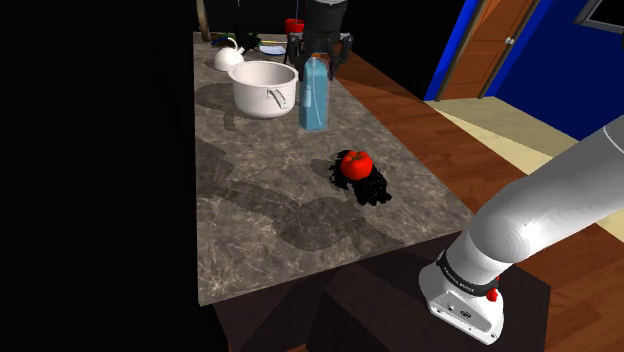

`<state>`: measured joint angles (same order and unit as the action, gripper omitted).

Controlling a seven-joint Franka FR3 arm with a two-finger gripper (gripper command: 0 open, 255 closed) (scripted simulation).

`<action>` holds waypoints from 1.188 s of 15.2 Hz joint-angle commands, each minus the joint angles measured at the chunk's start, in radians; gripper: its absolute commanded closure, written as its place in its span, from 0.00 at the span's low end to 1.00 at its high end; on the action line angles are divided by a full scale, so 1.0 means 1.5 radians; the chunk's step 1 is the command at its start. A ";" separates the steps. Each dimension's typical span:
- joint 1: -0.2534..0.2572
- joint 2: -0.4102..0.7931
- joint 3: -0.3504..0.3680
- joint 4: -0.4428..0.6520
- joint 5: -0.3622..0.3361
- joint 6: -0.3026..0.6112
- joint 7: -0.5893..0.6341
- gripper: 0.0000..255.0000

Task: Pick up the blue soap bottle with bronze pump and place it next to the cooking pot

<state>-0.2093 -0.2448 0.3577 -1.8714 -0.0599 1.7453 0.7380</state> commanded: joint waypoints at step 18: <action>0.007 0.389 -0.005 0.514 -0.131 -0.144 -0.033 1.00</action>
<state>-0.2123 0.2838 0.3507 -1.1778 -0.2376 1.5541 0.6899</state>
